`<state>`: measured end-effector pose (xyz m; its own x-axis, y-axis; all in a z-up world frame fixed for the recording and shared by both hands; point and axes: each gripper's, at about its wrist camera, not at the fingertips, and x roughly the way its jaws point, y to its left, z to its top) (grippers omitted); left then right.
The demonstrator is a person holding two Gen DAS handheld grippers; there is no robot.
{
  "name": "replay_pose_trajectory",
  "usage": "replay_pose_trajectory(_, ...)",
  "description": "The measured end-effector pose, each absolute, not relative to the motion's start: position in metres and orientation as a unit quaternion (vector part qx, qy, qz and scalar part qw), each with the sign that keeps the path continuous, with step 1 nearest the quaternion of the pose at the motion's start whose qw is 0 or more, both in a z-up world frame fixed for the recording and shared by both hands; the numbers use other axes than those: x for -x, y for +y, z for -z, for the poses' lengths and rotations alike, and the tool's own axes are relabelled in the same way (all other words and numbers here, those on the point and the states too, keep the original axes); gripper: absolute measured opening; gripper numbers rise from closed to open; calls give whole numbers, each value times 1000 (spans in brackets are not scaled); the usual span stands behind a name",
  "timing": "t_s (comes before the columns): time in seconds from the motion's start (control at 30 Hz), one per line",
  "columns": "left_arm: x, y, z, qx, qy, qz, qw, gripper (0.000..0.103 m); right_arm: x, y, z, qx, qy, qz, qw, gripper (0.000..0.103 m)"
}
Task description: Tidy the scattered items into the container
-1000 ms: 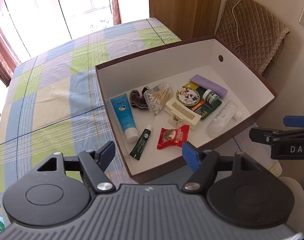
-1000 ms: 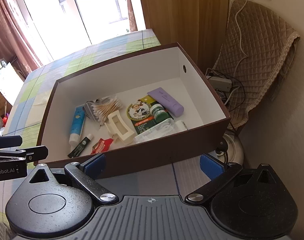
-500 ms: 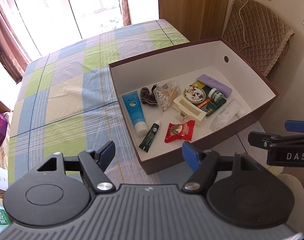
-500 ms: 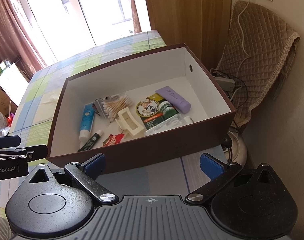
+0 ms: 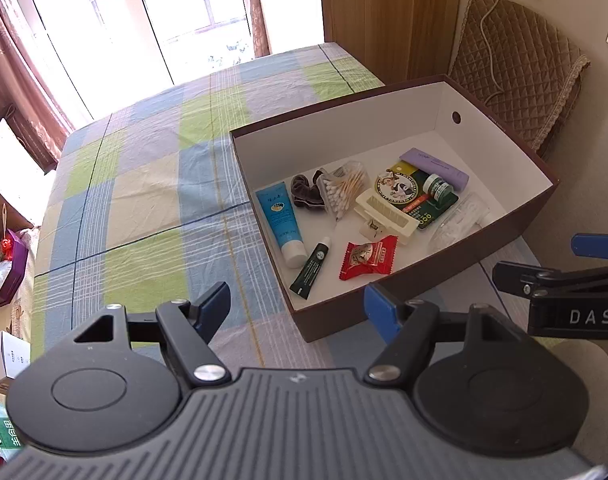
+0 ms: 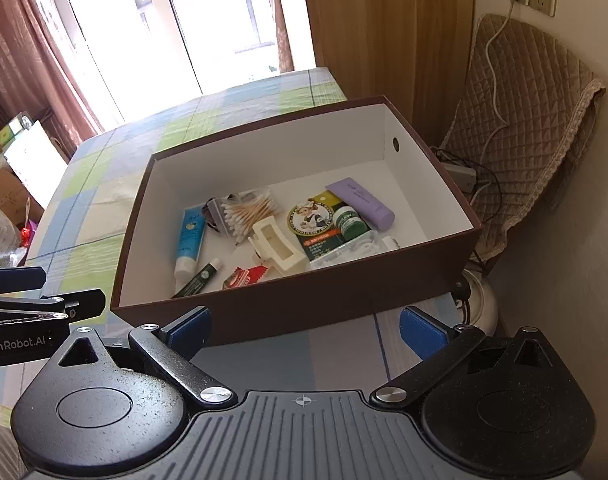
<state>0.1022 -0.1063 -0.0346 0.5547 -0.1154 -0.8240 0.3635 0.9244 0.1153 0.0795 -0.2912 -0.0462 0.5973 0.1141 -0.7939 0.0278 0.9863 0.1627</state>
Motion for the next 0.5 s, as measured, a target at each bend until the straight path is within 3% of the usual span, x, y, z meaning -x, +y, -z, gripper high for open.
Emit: replay_pose_trajectory(0.5,-93,-106,31,-139,447,139,873,71,-70,-285,45,-80,446,-31,891,103)
